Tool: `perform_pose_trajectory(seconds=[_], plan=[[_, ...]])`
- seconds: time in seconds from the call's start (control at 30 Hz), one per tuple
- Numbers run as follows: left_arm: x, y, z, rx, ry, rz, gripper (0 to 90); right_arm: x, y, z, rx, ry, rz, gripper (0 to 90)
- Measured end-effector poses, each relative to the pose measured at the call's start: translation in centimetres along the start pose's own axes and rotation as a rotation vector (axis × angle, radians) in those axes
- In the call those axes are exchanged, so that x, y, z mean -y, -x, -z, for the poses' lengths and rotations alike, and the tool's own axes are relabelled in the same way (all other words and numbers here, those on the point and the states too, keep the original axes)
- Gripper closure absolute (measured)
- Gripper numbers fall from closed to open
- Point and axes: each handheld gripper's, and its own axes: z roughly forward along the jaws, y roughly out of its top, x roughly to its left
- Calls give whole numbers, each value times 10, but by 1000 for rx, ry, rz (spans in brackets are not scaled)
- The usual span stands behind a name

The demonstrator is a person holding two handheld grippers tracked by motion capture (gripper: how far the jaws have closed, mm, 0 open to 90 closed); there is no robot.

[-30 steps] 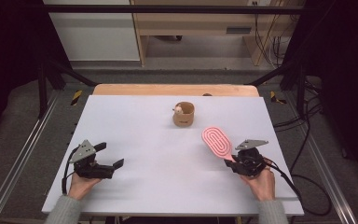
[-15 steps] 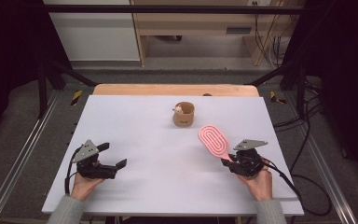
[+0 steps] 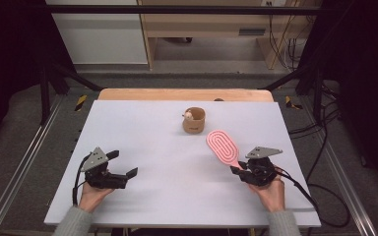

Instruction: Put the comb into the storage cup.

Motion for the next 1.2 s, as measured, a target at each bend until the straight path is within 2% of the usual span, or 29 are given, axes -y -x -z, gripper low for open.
perform_pose_trajectory(seconds=[0.37, 0.7, 1.2], plan=[[-5, 6, -1, 0, 16, 12, 0, -4, -6, -2, -20, 49, 22, 696], [-11, 8, -3, -1, 30, 35, 0, -7, -10, -4, -32, 58, 40, 696], [-23, 20, -12, 37, 45, 42, 0, -14, -17, -7, -43, 80, 63, 696]])
